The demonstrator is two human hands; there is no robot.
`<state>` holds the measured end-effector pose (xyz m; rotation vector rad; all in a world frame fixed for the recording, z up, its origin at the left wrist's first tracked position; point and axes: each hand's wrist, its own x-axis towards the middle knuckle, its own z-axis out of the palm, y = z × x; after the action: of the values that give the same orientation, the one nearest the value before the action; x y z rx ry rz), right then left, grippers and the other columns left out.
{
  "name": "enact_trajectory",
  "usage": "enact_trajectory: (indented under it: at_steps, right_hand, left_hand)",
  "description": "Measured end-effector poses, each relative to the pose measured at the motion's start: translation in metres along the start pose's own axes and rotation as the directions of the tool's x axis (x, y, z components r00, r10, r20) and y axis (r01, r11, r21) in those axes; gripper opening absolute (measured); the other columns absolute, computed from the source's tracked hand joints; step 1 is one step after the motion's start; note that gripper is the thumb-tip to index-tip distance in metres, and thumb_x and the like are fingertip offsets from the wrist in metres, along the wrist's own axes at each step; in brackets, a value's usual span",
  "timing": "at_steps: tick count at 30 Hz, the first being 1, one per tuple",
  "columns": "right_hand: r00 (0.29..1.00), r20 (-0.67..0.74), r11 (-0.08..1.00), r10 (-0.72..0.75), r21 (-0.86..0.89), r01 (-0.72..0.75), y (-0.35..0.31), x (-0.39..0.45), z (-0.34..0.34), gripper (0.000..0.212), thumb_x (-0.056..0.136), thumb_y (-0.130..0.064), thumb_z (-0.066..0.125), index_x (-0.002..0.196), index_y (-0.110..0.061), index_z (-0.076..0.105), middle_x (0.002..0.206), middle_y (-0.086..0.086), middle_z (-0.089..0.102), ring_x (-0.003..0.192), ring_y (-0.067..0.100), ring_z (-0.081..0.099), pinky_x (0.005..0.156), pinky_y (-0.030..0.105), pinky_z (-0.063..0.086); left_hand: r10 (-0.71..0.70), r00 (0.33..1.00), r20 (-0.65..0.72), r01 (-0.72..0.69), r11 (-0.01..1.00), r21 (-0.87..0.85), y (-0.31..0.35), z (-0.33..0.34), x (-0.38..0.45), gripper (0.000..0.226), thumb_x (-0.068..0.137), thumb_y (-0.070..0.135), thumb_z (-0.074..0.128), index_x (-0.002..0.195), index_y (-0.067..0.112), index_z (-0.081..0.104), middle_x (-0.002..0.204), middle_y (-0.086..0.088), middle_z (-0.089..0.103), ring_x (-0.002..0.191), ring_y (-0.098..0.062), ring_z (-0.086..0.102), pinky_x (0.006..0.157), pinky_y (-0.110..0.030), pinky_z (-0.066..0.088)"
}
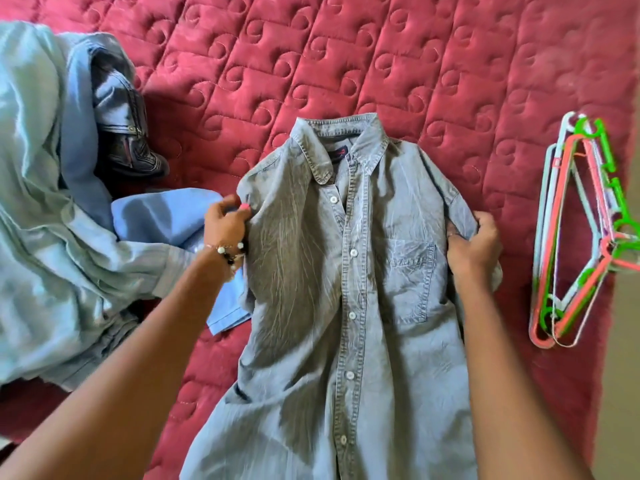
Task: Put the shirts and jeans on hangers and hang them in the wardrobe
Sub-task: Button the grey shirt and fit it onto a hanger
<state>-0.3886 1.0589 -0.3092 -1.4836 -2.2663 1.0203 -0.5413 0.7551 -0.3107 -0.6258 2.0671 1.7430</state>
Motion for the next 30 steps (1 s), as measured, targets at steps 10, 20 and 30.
enact_trajectory:
  at_steps: [10,20,30]
  right_hand:
    - [0.989,0.15,0.975,-0.004,-0.219,0.037,0.009,0.033,-0.031,0.028,0.075,-0.009,0.066,0.103,-0.006,0.062,0.1,0.015,0.067,0.094,0.031,0.064,0.08,0.037,0.048]
    - [0.884,-0.248,0.812,-0.396,-0.544,0.211,0.032,-0.032,-0.041,0.036,0.083,-0.014,0.057,0.117,-0.02,0.05,0.121,0.019,0.05,0.109,0.035,0.044,0.087,0.045,0.031]
    - [0.978,0.097,0.956,0.182,-0.249,-0.153,0.118,-0.115,-0.035,0.065,0.08,-0.041,0.074,0.124,0.002,0.053,0.117,0.03,0.059,0.109,0.045,0.055,0.085,0.048,0.041]
  left_hand:
    - [-0.004,0.977,0.214,0.021,0.997,-0.078,0.013,-0.023,-0.028,0.016,0.089,0.024,0.061,0.077,0.016,0.065,0.067,0.006,0.068,0.06,-0.008,0.061,0.06,-0.025,0.053]
    - [0.688,0.708,-0.162,-0.143,0.364,0.92,0.046,-0.037,-0.038,0.048,0.085,0.054,0.047,0.123,0.025,0.043,0.143,-0.014,0.03,0.131,-0.037,0.029,0.105,-0.048,0.021]
    - [-0.111,0.903,-0.416,0.366,0.706,0.607,-0.119,-0.048,-0.143,0.071,0.082,0.053,0.062,0.127,0.004,0.037,0.122,-0.028,0.054,0.113,-0.046,0.051,0.094,-0.052,0.038]
